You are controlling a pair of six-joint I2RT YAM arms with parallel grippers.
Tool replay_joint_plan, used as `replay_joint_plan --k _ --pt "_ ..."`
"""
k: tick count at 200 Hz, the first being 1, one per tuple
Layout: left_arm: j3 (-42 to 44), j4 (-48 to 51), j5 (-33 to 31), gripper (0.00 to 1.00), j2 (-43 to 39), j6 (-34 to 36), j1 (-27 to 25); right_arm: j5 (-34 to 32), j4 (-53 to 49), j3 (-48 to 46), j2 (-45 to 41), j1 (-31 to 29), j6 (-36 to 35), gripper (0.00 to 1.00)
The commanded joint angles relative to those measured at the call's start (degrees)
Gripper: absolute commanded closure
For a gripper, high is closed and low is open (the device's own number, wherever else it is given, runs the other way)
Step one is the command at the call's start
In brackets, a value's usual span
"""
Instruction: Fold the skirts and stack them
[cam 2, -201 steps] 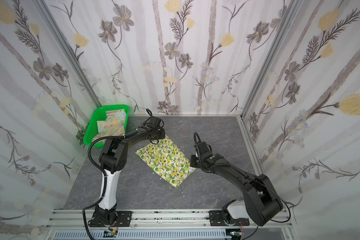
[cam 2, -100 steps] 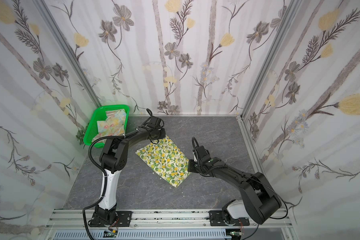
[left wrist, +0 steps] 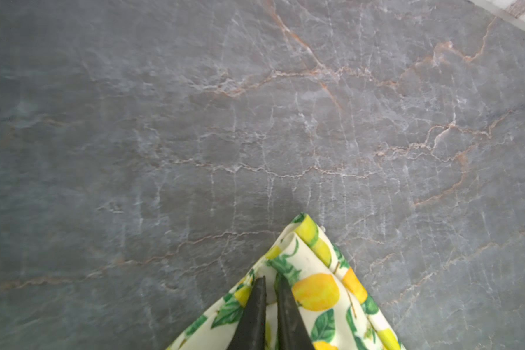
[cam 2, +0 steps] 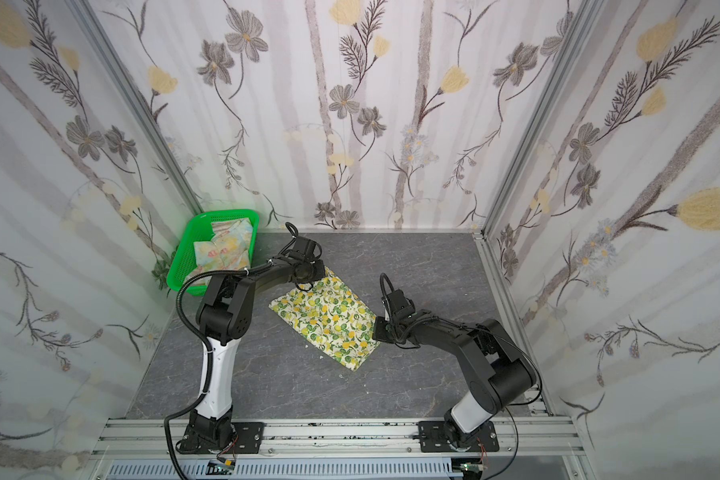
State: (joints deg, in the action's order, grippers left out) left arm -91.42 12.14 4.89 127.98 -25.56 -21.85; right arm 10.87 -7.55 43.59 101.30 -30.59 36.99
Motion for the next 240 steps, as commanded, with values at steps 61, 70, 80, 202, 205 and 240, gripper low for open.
replay_joint_plan --k 61,70,80,202,205,240 --pt "9.9 1.6 -2.5 0.87 -7.4 -2.9 1.9 -8.5 -4.9 9.9 5.0 4.5 -8.9 1.00" --pt "10.5 1.6 -2.5 0.87 -8.7 -3.0 2.5 -9.5 -6.3 11.2 4.0 4.4 -9.6 1.00" --pt "11.2 1.6 -2.4 0.86 -10.6 -2.9 3.0 -9.8 -7.4 12.2 2.2 4.1 -10.1 1.00" --pt "40.3 1.7 4.4 0.73 -36.0 -4.9 0.0 -1.4 -0.7 -5.1 -14.0 -9.5 6.3 1.00" --pt "40.6 1.7 4.4 0.73 -35.9 -5.1 -0.2 -1.4 -0.6 -5.5 -14.0 -9.6 6.4 1.00" --pt "42.9 1.7 3.4 0.74 -35.0 -6.8 -1.0 -2.1 0.8 -9.0 -14.4 -9.7 7.3 1.00"
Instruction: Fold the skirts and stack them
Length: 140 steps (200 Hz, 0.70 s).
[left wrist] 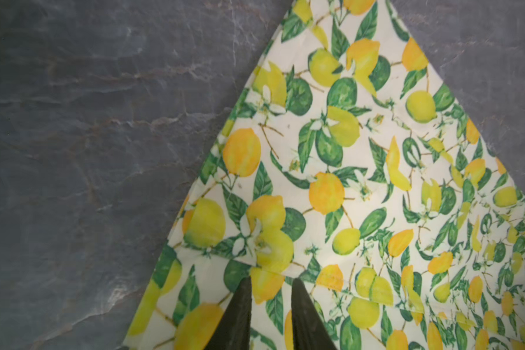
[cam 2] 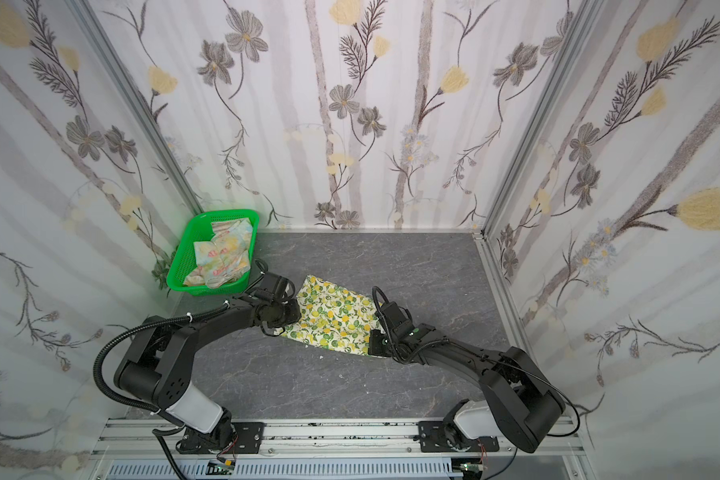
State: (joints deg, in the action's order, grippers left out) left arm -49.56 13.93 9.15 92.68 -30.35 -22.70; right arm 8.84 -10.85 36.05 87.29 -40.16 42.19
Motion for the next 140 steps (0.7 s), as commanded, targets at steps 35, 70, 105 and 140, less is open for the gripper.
replay_joint_plan --k 35,70,105,140 --pt "3.2 -0.1 -1.5 0.75 1.0 -3.2 -0.7 -0.7 4.5 -3.6 0.7 -0.1 2.1 1.00" --pt "5.8 -0.2 -3.1 0.76 0.3 -5.1 -1.1 -1.6 4.0 -4.9 0.5 0.0 1.6 1.00" --pt "7.7 -0.2 -3.6 0.76 -0.7 -6.8 -2.1 -1.9 2.2 -4.6 0.9 0.6 0.2 1.00" --pt "9.9 -0.2 -3.8 0.76 -2.3 -8.9 -2.5 -3.2 -0.4 -5.1 -0.1 2.2 -1.0 1.00"
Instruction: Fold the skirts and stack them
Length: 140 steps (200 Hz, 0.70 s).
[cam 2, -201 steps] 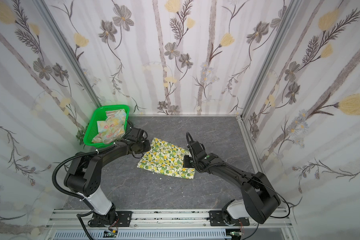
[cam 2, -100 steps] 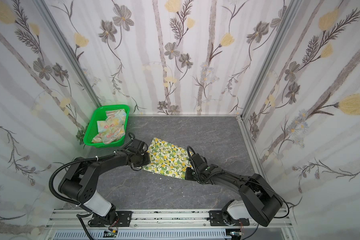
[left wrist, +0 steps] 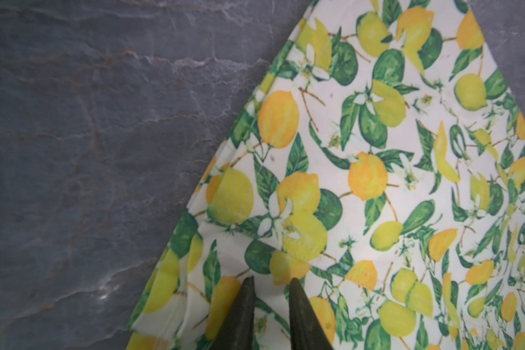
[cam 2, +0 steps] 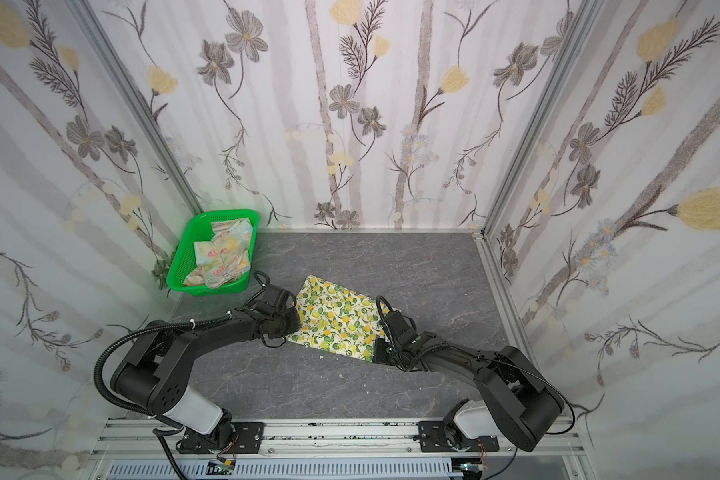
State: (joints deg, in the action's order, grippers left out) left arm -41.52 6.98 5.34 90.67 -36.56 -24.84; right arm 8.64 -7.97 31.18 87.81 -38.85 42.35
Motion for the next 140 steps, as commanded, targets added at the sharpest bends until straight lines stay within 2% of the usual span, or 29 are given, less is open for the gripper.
replay_joint_plan --k 1,59,91,109,114,127,140 --pt "2.0 6.7 0.1 0.76 -0.4 -2.7 -0.4 -3.1 -3.4 -0.2 -0.6 0.9 -1.2 1.00" --pt "6.6 6.8 2.0 0.76 -6.2 -7.4 -2.3 -4.5 -6.7 1.5 -4.1 6.5 -5.7 1.00" --pt "7.5 7.1 4.5 0.73 -12.6 -10.2 -2.8 -4.9 -10.1 5.3 -6.1 7.7 -8.0 1.00" --pt "8.2 7.3 5.5 0.71 -16.8 -11.8 -2.9 -2.6 -10.1 5.7 -8.2 10.3 -9.0 1.00" --pt "8.2 7.4 5.6 0.70 -17.9 -12.1 -2.9 -2.2 -10.0 5.7 -8.7 11.0 -9.3 0.96" --pt "7.5 7.4 6.1 0.70 -19.8 -12.4 -2.9 -1.3 -9.5 5.7 -9.3 12.5 -10.6 0.77" --pt "5.5 7.4 7.0 0.69 -20.0 -12.1 -2.9 -0.7 -8.4 5.4 -9.3 13.8 -11.3 0.63"
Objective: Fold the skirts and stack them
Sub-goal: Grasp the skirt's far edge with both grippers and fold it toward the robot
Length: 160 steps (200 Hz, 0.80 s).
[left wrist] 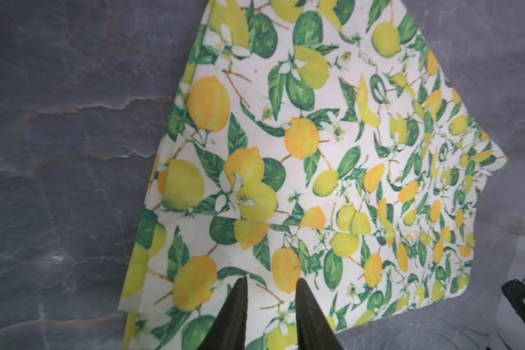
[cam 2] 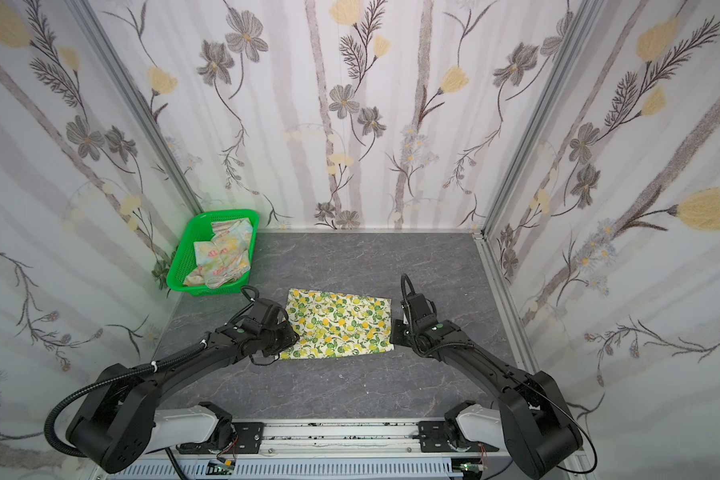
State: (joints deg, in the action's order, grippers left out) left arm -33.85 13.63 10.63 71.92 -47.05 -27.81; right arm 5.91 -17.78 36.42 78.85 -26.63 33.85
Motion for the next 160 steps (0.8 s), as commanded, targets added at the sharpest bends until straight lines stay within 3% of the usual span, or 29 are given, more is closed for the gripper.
replay_joint_plan --k 1,17,69,101,160 --pt "-2.4 0.8 1.8 0.69 -1.1 -1.5 0.0 2.1 1.6 0.1 -0.4 1.7 -3.0 0.63" --pt "-5.9 0.7 2.0 0.69 1.1 0.1 -0.3 4.6 4.3 -0.8 0.4 3.6 -3.5 0.57" --pt "-19.5 0.2 1.4 0.77 15.6 5.6 -2.2 13.1 14.0 -2.0 6.5 6.0 -3.0 0.52" --pt "-28.3 -0.9 2.6 0.81 25.8 7.7 -5.6 14.1 17.9 -1.6 10.4 6.1 -1.8 0.45" --pt "-37.4 -3.2 5.4 0.85 38.5 8.4 -9.1 15.1 21.2 0.1 18.1 6.2 -0.9 0.46"
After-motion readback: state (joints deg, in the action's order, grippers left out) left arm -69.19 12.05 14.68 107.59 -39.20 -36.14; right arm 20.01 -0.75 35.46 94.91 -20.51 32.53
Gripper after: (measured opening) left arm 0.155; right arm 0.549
